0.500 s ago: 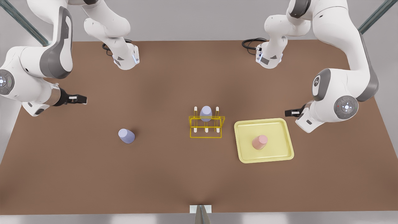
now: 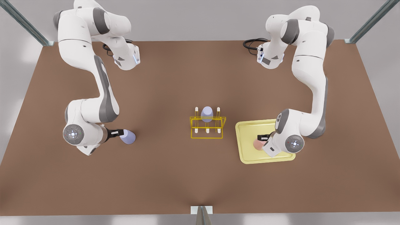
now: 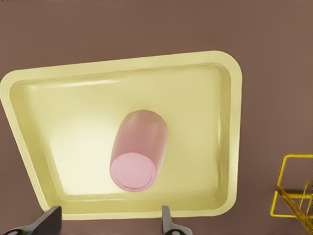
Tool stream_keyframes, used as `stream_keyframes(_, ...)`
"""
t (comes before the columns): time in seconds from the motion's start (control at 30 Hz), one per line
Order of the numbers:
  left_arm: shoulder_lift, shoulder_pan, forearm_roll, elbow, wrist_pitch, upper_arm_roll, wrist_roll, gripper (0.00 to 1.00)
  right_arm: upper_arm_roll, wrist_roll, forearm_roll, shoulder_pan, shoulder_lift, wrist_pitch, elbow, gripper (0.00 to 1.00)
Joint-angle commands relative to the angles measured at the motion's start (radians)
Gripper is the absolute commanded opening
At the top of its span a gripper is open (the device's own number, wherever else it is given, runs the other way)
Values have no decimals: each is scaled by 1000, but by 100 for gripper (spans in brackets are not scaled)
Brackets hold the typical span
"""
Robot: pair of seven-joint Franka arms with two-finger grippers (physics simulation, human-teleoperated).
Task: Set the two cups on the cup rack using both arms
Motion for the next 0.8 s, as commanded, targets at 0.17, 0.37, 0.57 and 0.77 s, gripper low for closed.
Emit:
stream_keyframes(0.17, -26, -5, 32, -164, 291, -2, -137, 100, 0, 182, 1, 41, -69, 455, -278, 100)
stream_keyframes(0.37, -16, 0, 26, -190, 356, -1, -137, 100, -2, 185, 2, 28, -75, 561, -367, 100)
stream_keyframes(0.57, -4, 0, 25, -219, 404, -1, -99, 100, -5, 221, 1, 27, -80, 566, -417, 100)
stream_keyframes(0.77, -6, 3, 25, -268, 461, -1, -57, 100, -6, 221, -2, 27, -79, 625, -483, 100)
